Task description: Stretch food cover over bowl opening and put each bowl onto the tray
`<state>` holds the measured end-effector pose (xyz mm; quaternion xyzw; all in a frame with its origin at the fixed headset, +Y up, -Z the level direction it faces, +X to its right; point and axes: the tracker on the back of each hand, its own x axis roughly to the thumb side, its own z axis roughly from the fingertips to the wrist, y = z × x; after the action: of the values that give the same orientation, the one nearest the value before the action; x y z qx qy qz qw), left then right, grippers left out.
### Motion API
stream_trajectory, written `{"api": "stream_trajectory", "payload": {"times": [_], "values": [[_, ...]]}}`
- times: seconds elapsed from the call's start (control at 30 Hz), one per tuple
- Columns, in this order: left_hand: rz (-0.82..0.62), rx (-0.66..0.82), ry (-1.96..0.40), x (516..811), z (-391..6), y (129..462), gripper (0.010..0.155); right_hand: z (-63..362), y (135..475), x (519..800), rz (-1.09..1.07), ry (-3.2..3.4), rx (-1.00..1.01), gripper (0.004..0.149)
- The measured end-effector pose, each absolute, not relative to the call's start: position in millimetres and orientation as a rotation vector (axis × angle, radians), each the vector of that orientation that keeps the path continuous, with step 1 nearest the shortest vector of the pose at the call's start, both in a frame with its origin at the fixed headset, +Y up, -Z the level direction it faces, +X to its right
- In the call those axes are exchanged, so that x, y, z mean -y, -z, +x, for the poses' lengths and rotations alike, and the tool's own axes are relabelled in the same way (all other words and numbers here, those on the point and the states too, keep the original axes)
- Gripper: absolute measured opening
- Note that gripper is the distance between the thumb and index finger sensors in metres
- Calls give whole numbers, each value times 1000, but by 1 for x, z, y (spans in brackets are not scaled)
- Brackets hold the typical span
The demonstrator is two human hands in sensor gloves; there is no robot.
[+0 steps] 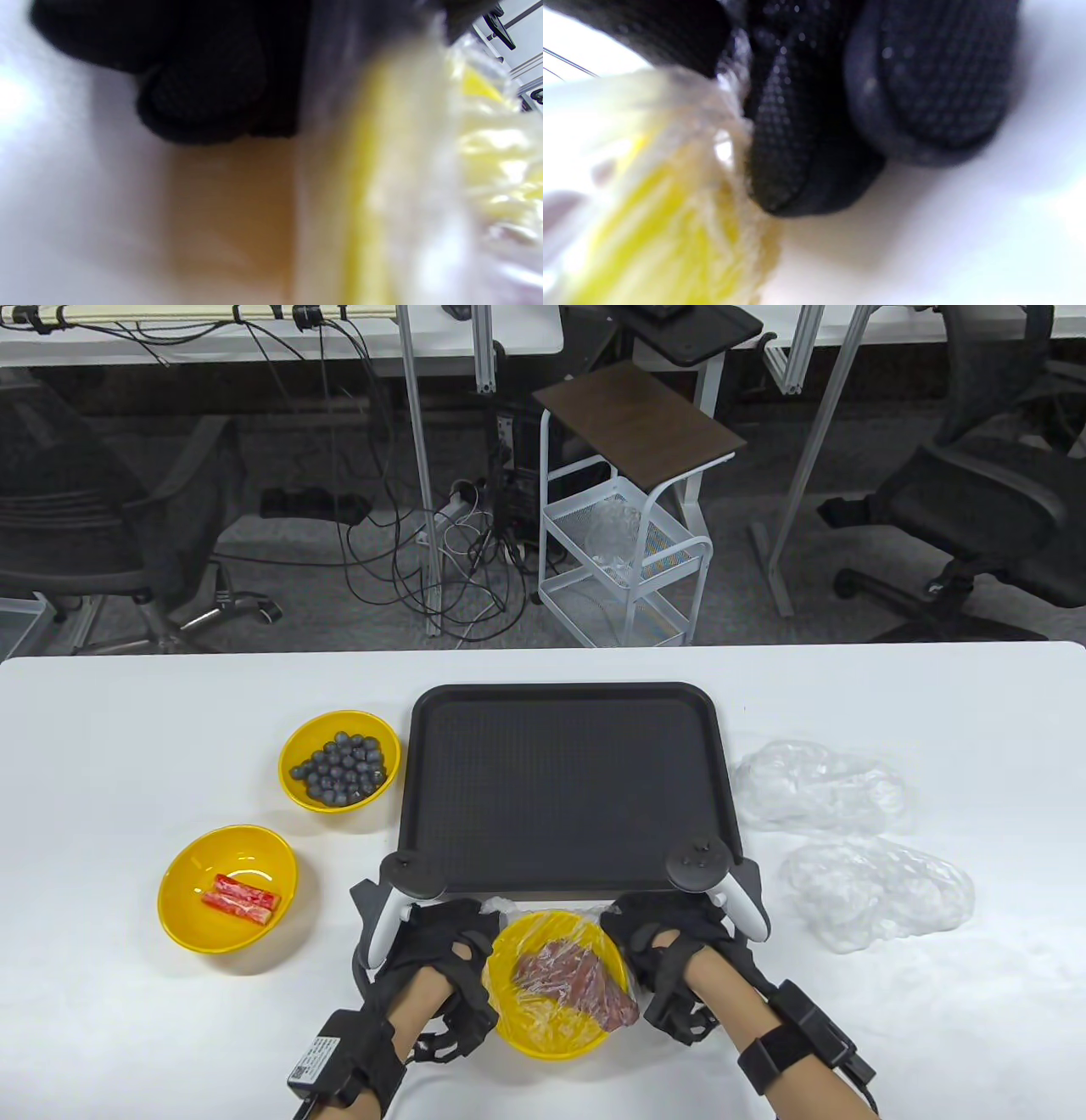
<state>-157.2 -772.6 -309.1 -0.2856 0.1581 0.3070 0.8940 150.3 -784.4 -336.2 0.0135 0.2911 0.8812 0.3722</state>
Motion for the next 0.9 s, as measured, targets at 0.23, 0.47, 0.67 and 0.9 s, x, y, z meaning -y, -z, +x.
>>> {"api": "stream_trajectory", "payload": {"times": [0.23,0.47,0.67,0.9], "values": [[-606,-264,-527,766,-160,306,48,167,336,777,-3,-2303,-778,54],[-696,-182,-664,762,-172,300,62,178,333,765,-7,-2265,-649,53],[-483,-128,-552,721,-172,298,69,147,339,730,224,-2467,-530,62],[-354,8,-349,708,-158,305,82,112,349,737,366,-2463,-732,65]]}}
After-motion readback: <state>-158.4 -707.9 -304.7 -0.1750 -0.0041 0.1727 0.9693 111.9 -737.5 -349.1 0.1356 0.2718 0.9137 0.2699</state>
